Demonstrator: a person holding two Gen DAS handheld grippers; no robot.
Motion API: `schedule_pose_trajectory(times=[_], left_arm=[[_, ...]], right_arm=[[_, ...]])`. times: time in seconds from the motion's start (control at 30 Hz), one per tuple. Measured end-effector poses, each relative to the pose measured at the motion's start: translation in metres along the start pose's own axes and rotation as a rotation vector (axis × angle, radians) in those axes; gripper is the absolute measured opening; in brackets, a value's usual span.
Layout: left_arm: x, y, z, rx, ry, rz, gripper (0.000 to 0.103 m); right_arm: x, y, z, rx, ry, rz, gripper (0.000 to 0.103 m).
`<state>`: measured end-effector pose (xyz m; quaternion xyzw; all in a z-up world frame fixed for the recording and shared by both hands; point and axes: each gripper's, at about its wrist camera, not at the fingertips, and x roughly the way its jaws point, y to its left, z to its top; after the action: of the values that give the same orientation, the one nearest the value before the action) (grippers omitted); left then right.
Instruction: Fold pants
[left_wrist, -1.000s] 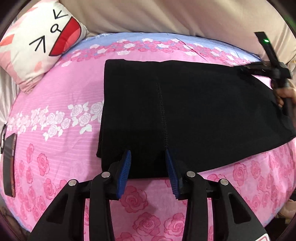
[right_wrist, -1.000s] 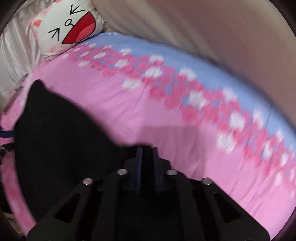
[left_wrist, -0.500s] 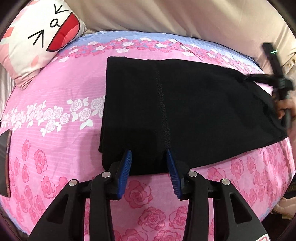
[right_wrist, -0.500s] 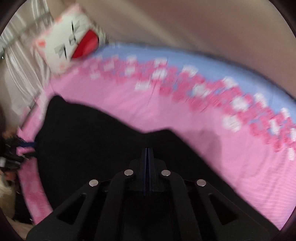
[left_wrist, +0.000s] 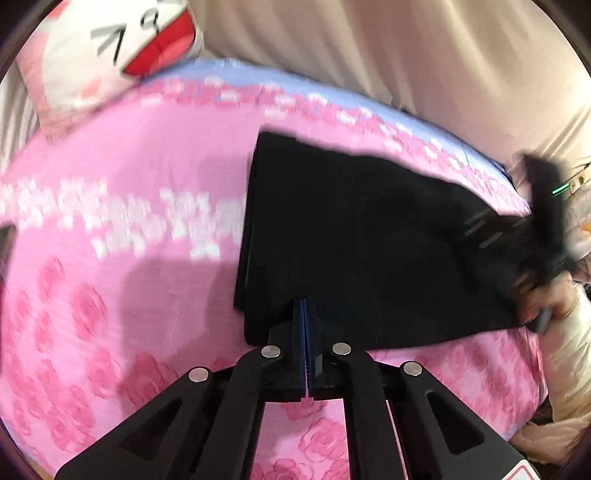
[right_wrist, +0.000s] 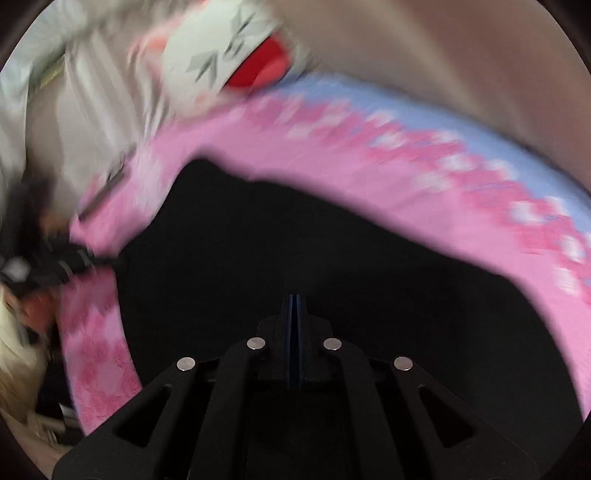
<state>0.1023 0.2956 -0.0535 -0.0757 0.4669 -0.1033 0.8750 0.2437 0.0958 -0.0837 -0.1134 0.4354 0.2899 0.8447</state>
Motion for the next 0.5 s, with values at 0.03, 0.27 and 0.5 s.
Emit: schedule_pose_trajectory(times=[0.03, 0.27, 0.5], left_arm=[[-0.012, -0.003, 0.007, 0.011, -0.043, 0.026, 0.006], [-0.069, -0.001, 0.022, 0.012, -0.199, 0.209, 0.030], [-0.059, -0.014, 0.043, 0.003, -0.212, 0.184, 0.030]], right_arm=[[0.004, 0.004, 0.009, 0.014, 0.015, -0.001, 0.000], [0.061, 0.053, 0.066, 0.021, 0.060, 0.129, 0.000], [0.050, 0.040, 0.081, 0.209, -0.067, 0.217, 0.004]])
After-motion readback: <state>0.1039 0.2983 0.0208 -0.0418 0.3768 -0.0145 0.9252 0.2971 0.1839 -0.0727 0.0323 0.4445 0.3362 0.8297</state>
